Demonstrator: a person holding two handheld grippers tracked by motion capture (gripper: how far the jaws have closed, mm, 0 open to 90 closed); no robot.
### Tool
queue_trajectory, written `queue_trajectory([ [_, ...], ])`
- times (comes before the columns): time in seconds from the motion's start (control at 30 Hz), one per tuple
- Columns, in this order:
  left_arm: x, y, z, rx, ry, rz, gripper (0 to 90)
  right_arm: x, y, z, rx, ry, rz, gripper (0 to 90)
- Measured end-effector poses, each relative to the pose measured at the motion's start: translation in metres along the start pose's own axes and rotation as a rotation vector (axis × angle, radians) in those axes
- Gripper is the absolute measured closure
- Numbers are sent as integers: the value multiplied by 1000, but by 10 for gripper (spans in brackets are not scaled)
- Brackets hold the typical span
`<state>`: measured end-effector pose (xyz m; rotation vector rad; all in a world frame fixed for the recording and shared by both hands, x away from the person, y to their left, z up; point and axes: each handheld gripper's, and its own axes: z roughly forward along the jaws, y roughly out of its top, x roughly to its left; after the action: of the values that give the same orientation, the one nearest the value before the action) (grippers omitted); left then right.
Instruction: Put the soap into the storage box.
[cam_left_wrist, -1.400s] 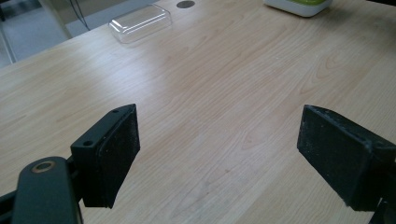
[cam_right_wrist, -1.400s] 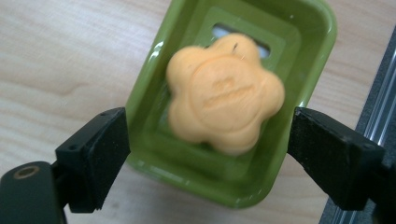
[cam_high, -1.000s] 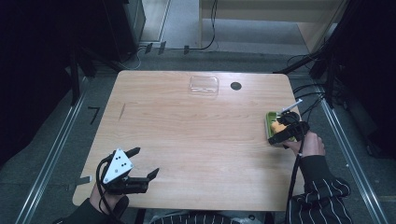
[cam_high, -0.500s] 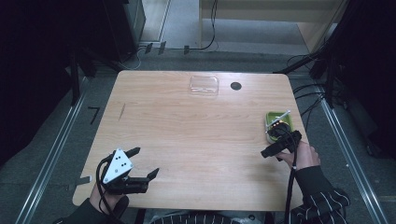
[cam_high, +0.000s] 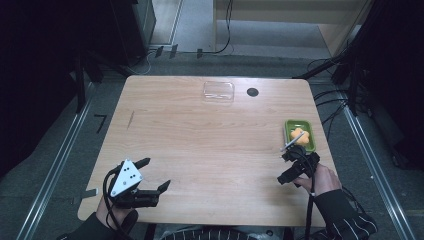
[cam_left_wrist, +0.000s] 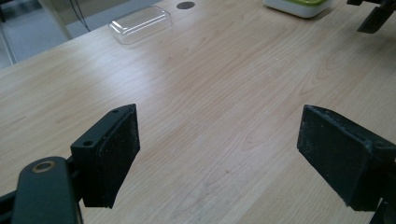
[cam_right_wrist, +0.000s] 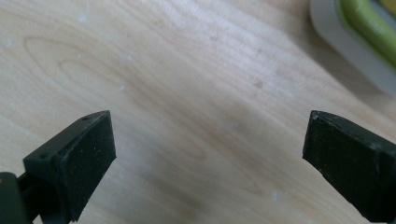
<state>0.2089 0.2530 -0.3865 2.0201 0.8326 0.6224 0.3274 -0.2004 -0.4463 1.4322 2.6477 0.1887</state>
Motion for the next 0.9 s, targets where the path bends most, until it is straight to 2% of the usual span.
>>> queue_trajectory([
  [0.27, 0, 0, 0, 0, 1, 1, 136, 8, -17, 6, 34, 13, -21, 24],
  [0.47, 0, 0, 0, 1, 1, 2, 136, 14, -30, 7, 33, 6, -14, 24],
  [0.63, 0, 0, 1, 0, 1, 2, 136, 21, -38, 9, 39, 10, -28, 24],
  [0.77, 0, 1, 1, 1, 0, 3, 136, 21, -43, 8, 19, 12, -25, 27],
  [0.9, 0, 1, 1, 3, 1, 4, 136, 21, -45, 9, 23, 18, -26, 29],
])
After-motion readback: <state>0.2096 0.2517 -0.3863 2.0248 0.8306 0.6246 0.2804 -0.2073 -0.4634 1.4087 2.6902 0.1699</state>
